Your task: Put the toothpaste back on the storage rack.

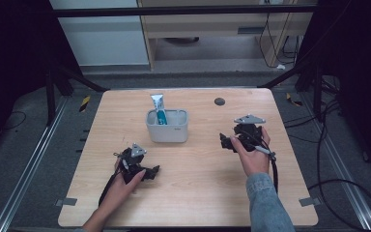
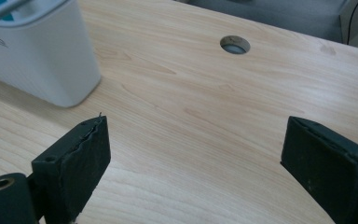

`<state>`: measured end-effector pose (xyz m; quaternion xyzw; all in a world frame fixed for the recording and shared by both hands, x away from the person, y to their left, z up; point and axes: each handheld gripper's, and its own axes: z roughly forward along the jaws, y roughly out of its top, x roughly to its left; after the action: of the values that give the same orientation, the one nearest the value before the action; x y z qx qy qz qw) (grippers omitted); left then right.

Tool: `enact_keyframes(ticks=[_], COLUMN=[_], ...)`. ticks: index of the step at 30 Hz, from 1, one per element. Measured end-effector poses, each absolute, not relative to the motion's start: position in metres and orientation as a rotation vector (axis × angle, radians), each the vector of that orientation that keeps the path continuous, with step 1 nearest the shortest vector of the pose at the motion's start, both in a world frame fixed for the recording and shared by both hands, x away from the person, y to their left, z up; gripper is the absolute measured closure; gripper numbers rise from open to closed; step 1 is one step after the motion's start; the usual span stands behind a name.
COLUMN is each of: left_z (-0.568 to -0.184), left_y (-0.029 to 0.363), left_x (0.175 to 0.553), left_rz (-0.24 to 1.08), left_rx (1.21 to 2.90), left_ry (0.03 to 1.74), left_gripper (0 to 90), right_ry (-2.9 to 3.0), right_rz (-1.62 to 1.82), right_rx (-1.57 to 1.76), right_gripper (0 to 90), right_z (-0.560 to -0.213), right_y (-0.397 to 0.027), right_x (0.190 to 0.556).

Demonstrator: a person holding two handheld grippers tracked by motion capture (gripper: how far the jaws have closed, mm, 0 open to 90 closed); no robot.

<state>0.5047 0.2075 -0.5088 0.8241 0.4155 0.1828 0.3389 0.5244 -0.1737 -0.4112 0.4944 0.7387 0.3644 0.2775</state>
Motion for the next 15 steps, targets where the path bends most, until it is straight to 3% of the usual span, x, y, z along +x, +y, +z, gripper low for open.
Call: enact_keyframes(ticks=[15], left_z=[-0.509], left_y=[0.207], left_x=[0.505], left_rz=[0.476], left_rx=[2.145], left_ry=[1.083], left_gripper=[0.0], right_ry=[1.953], right_rz=[0.916], right_rx=[1.412], right_gripper=[8.5], right_z=[-0.443], right_y=[-0.206], right_x=[0.52])
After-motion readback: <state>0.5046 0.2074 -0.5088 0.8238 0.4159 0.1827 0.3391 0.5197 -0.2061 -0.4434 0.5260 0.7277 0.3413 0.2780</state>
